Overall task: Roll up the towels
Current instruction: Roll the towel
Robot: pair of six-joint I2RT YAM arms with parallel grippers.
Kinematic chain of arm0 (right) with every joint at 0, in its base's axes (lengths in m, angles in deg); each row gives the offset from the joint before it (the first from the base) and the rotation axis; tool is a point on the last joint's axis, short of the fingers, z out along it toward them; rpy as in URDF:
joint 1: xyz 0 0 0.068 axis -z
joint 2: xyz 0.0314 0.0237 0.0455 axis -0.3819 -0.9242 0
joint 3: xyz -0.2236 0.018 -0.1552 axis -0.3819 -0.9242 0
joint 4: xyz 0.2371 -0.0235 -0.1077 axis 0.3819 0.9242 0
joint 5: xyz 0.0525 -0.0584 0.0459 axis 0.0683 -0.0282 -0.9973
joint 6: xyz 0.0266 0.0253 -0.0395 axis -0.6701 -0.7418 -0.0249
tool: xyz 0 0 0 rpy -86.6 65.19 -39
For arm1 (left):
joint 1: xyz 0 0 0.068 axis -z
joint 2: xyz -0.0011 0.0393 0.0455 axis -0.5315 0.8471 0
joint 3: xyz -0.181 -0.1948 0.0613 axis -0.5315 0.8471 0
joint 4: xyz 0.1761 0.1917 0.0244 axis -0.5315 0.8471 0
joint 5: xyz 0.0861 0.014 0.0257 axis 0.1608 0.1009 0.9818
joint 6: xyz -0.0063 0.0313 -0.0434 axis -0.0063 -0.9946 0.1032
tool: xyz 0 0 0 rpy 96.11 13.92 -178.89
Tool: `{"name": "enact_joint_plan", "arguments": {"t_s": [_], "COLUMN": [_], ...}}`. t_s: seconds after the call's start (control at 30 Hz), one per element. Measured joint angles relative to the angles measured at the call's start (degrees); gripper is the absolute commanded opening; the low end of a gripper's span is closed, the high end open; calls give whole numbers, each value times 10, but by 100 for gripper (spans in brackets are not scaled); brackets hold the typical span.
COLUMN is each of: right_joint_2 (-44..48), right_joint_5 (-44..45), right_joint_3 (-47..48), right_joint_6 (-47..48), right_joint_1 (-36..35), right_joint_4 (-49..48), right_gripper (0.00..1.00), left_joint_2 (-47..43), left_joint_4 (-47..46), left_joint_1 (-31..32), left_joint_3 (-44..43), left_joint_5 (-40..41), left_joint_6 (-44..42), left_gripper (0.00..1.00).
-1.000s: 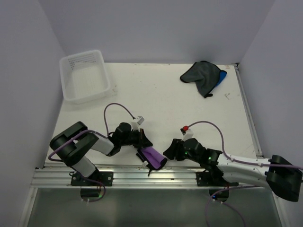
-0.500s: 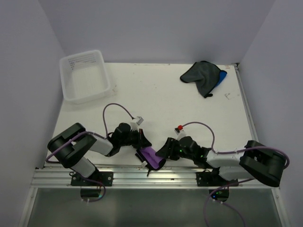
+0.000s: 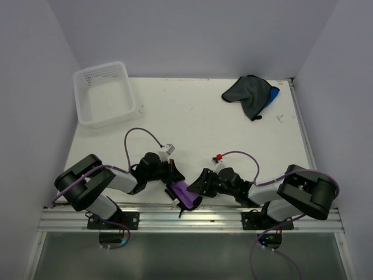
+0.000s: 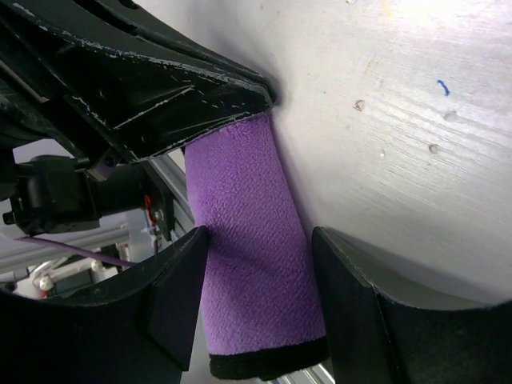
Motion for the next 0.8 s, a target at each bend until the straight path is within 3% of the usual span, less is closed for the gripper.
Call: {"name": "enact_joint_plan", "arguments": {"t_s": [0.27, 0.8], "right_joint_2": [-71, -194], "right_joint_5": [-22, -71], "right_joint_3": [12, 31], "right_joint_6": [-26, -52], "right_joint_1": [0, 1], "right_joint_4": [-78, -200], "right_gripper": [60, 36], "left_joint_2": [-14, -22], "left_joint_4": [3, 14], "left_joint_1": [0, 0], "left_joint_3": [10, 10], "left_joint_5": [13, 26], "left_joint_6": [0, -1], "left_gripper": [4, 3]}}
